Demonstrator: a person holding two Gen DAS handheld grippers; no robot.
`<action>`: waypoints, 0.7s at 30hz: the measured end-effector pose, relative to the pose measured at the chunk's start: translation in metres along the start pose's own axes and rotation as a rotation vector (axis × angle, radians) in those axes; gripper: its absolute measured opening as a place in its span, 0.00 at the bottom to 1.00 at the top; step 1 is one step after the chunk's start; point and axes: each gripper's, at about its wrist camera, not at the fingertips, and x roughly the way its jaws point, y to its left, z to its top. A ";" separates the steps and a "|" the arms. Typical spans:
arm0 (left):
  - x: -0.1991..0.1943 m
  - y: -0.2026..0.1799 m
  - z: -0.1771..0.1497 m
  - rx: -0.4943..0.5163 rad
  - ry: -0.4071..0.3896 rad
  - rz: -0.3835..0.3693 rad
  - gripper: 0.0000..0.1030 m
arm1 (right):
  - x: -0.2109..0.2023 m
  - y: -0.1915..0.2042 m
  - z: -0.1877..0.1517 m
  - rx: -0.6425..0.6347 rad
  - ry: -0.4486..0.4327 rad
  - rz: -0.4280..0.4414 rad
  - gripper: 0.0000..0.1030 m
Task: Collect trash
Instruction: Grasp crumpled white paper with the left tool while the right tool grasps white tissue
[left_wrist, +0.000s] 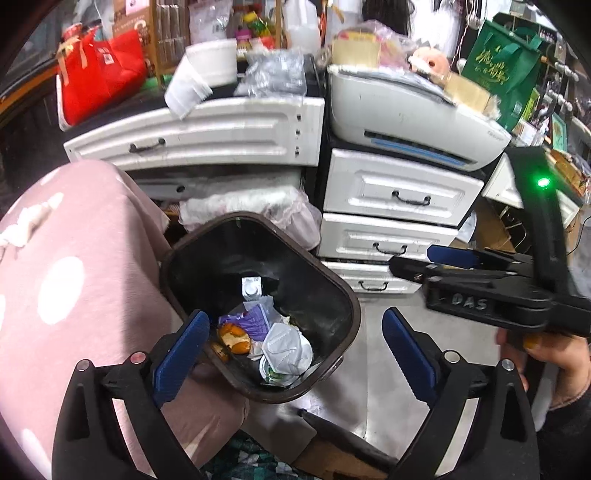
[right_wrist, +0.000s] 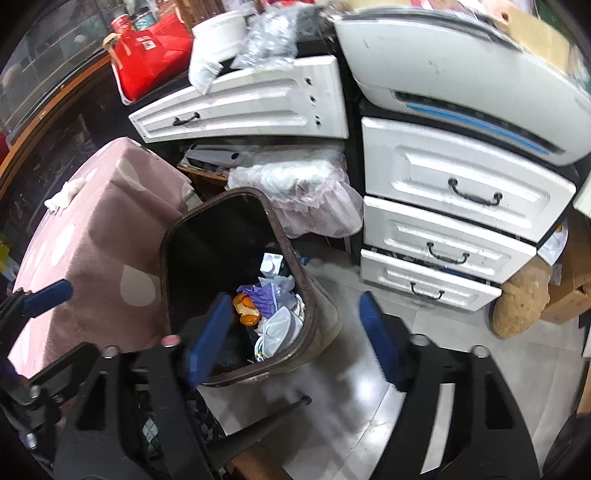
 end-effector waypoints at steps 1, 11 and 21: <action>-0.005 0.001 0.000 -0.001 -0.009 0.004 0.92 | -0.002 0.005 0.001 -0.011 -0.002 0.005 0.71; -0.050 0.041 -0.004 -0.053 -0.070 0.058 0.94 | -0.014 0.079 0.014 -0.178 -0.036 0.064 0.79; -0.084 0.143 -0.030 -0.163 -0.073 0.243 0.94 | 0.003 0.200 0.022 -0.417 -0.024 0.185 0.79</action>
